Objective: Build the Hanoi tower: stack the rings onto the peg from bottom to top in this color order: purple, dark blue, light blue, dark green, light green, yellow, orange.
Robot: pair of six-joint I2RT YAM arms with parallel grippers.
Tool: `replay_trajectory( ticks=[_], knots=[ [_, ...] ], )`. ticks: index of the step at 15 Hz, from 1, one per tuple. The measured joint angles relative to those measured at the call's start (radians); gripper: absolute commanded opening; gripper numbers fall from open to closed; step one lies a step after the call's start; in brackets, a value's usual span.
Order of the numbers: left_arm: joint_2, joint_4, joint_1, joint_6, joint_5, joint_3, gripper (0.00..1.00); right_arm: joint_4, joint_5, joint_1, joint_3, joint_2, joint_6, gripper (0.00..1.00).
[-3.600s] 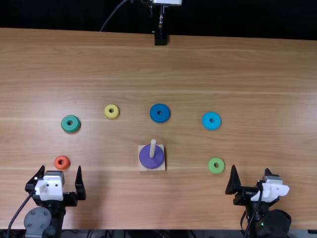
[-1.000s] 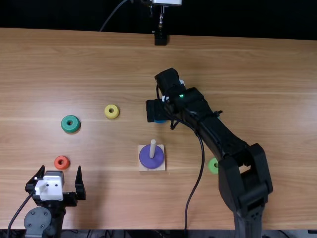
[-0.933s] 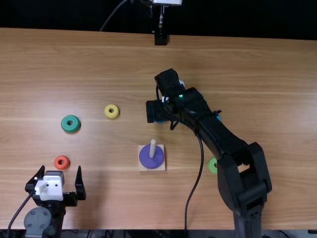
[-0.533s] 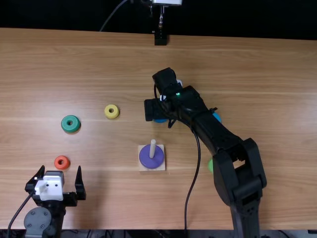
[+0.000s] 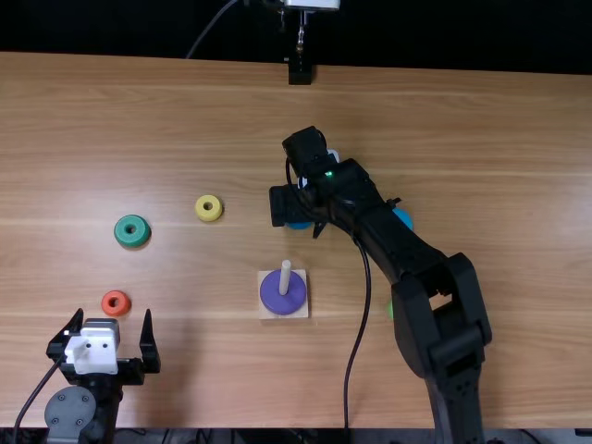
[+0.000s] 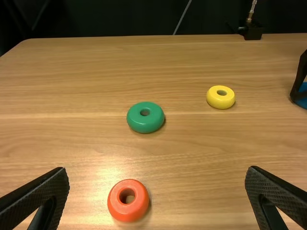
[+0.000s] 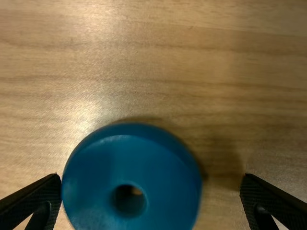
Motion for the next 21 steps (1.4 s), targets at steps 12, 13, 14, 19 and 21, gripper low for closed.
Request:
replay_trajectory(
  ticks=[12,13,14,19,21],
  knots=[
    [0.0,0.001,0.0,0.0,0.0,0.0,1.0,-0.065,0.036,0.026,0.026,0.016,-0.009,1.0],
    [0.0,0.0,0.0,0.0,0.0,0.0,1.0,-0.066,0.039,0.026,0.027,0.017,-0.012,1.0],
    [0.0,0.0,0.0,0.0,0.0,0.0,1.0,-0.066,0.042,0.026,0.029,0.018,-0.013,1.0],
    [0.0,0.0,0.0,0.0,0.0,0.0,1.0,-0.061,0.05,0.026,0.047,0.03,-0.016,0.18],
    [0.0,0.0,0.0,0.0,0.0,0.0,1.0,-0.063,0.05,0.026,0.047,0.03,-0.017,0.07]
  ],
)
